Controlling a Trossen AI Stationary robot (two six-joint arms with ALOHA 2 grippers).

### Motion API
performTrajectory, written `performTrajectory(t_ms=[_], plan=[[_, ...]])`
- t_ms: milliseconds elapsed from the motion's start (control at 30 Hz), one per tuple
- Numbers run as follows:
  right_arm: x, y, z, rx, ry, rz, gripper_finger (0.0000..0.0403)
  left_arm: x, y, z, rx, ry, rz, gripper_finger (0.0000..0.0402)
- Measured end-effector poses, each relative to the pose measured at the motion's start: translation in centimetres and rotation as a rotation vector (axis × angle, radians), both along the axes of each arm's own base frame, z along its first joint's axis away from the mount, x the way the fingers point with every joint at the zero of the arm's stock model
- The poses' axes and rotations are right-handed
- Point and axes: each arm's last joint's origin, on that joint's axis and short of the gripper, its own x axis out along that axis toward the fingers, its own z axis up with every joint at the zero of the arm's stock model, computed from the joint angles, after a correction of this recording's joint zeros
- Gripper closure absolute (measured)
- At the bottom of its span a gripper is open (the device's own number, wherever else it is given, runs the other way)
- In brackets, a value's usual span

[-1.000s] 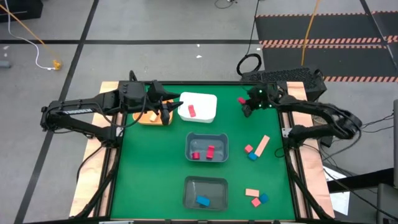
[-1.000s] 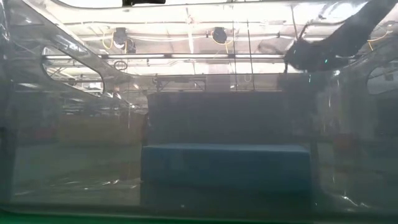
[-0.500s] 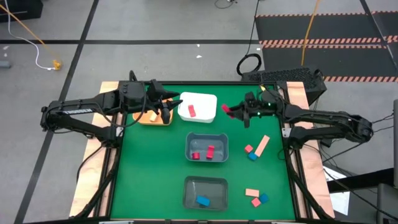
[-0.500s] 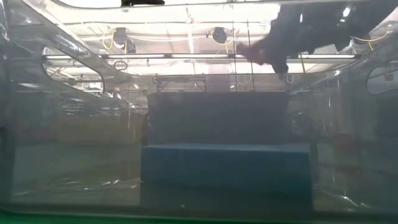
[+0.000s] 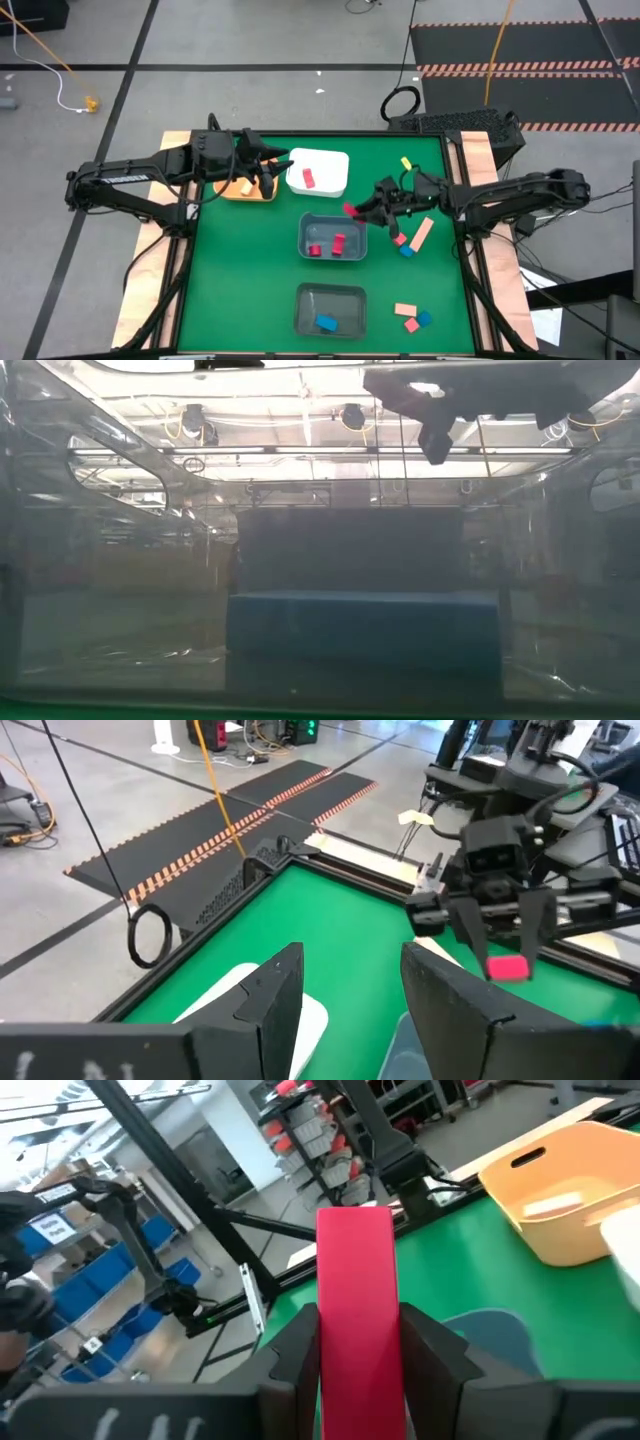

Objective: Sort & place blocks by color
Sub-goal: Put the red wooden block into the blue bin

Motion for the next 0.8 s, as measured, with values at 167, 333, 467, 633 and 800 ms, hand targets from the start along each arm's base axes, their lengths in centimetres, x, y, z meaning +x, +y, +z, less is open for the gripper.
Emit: performTrajectory(t_ms=[167,333,467,633,800], plan=[[1.4,0.9,-1.0,0.029,-0.015,-0.064,0.0310,-0.1,0.0,-0.2,-0.003,0.022,0.000,0.0231],[2.4,1.6,-3.2,0.054,0.085,-0.090,0.0310,-0.1,0.0,-0.4,-0.028,0.039,0.007,0.0231],[3.1,2.3,-5.3,0.125,0.181,-0.085,0.0310,-0.3,0.0,-0.9,-0.037,0.087,0.009,0.0231],[3.6,2.8,-6.8,0.153,0.246,-0.122,0.0303,-0.5,-0.1,-1.3,-0.062,0.133,0.018,0.0231],[3.7,2.9,-7.5,0.209,0.287,-0.133,0.0283,-0.6,-0.1,-1.5,-0.068,0.153,0.020,0.0231]])
